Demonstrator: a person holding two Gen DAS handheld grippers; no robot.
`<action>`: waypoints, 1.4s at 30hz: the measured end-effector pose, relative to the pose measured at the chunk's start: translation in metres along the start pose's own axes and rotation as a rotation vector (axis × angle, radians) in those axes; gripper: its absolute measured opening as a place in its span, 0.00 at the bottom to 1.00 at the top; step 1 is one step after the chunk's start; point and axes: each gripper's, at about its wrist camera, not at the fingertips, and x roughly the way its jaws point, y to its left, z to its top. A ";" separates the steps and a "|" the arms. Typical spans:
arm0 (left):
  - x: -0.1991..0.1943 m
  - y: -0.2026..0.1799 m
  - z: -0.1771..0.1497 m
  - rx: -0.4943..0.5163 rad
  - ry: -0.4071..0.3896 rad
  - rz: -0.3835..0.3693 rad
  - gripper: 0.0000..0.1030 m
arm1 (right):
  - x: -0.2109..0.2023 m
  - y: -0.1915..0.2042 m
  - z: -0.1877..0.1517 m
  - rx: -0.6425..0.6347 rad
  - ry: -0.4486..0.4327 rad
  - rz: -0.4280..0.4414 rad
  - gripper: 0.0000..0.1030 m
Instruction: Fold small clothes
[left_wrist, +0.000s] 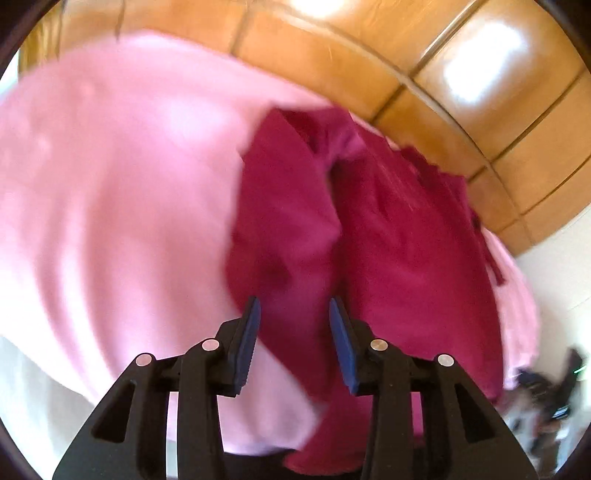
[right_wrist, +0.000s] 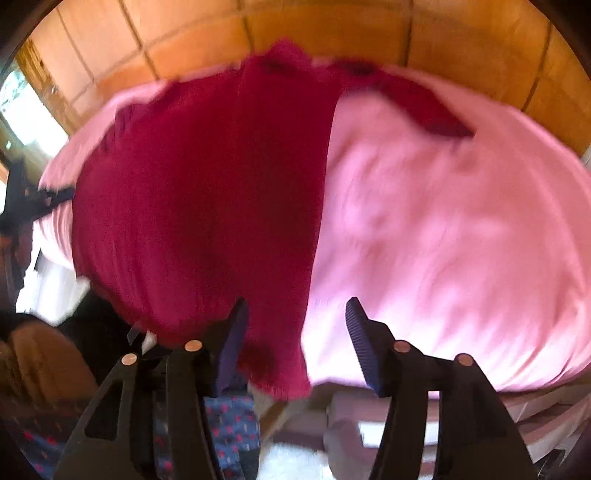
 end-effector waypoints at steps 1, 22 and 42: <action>-0.003 -0.004 -0.002 0.043 -0.026 0.037 0.37 | -0.001 0.008 0.001 -0.003 -0.023 0.009 0.59; -0.063 0.067 0.062 -0.183 -0.198 -0.325 0.04 | 0.096 0.147 0.056 -0.074 -0.049 0.318 0.65; -0.039 0.233 0.073 -0.592 -0.219 0.232 0.69 | 0.126 0.169 0.068 -0.020 -0.039 0.319 0.78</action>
